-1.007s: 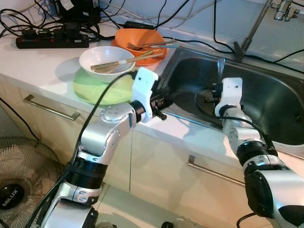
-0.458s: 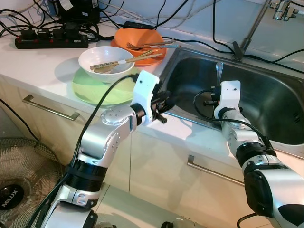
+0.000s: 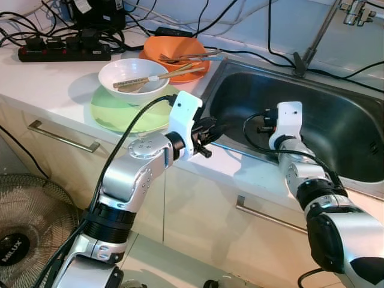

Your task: Kitchen organization

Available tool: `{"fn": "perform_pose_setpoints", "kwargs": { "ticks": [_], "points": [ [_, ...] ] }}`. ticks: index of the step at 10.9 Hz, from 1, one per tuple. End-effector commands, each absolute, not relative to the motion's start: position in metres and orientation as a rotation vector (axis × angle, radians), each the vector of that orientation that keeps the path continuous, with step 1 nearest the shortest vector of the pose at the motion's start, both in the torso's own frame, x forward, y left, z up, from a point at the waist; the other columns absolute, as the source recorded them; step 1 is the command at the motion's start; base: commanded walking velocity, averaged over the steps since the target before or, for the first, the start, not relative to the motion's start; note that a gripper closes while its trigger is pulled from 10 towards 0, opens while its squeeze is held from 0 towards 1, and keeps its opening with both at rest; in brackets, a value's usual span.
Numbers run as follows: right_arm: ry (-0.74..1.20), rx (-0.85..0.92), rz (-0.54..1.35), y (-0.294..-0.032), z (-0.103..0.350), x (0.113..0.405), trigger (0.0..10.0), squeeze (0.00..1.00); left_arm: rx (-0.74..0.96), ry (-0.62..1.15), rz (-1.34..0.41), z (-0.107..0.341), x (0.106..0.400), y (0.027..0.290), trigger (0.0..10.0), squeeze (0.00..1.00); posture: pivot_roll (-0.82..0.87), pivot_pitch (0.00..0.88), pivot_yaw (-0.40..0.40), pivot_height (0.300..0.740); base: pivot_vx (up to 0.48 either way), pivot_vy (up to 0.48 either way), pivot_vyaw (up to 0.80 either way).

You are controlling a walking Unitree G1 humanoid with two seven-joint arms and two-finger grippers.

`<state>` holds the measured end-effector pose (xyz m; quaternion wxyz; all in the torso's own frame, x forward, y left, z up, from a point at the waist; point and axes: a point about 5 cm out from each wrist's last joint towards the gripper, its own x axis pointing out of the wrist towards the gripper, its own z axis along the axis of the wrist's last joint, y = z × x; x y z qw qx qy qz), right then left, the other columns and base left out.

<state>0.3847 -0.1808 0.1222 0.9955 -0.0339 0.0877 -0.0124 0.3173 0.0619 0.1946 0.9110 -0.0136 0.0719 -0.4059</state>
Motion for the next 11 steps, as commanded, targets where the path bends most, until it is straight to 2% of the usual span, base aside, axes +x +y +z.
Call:
{"fn": "perform_pose_setpoints", "kwargs": {
  "ticks": [1,5,6,8,11],
  "points": [
    [0.166,-0.069,-0.027,-0.181,0.125,0.386,10.0,0.00,-0.017,0.137,-0.864,0.197,0.314,0.057,10.0,0.00,0.01,0.027,-0.095,0.719,0.000,0.000,0.00],
    [0.114,-0.055,-0.007,-0.175,0.135,0.390,10.0,0.00,-0.002,0.118,-0.850,0.199,0.315,0.058,10.0,0.00,0.01,0.024,-0.095,0.719,0.000,0.000,0.00],
    [0.070,-0.038,0.017,-0.170,0.142,0.392,10.0,0.00,0.052,0.083,-0.818,0.202,0.318,0.060,10.0,0.00,0.01,0.023,-0.094,0.719,0.000,0.000,0.00],
    [-0.072,0.015,0.129,-0.152,0.165,0.392,10.0,0.00,0.233,-0.097,-0.666,0.222,0.331,0.064,10.0,0.00,0.01,0.023,-0.094,0.719,0.000,0.000,0.00],
    [-0.148,0.086,0.149,-0.148,0.176,0.383,10.0,0.00,0.443,-0.211,-0.513,0.234,0.346,0.072,10.0,0.00,0.00,0.023,-0.091,0.719,0.000,0.000,0.00]
  ]
}}
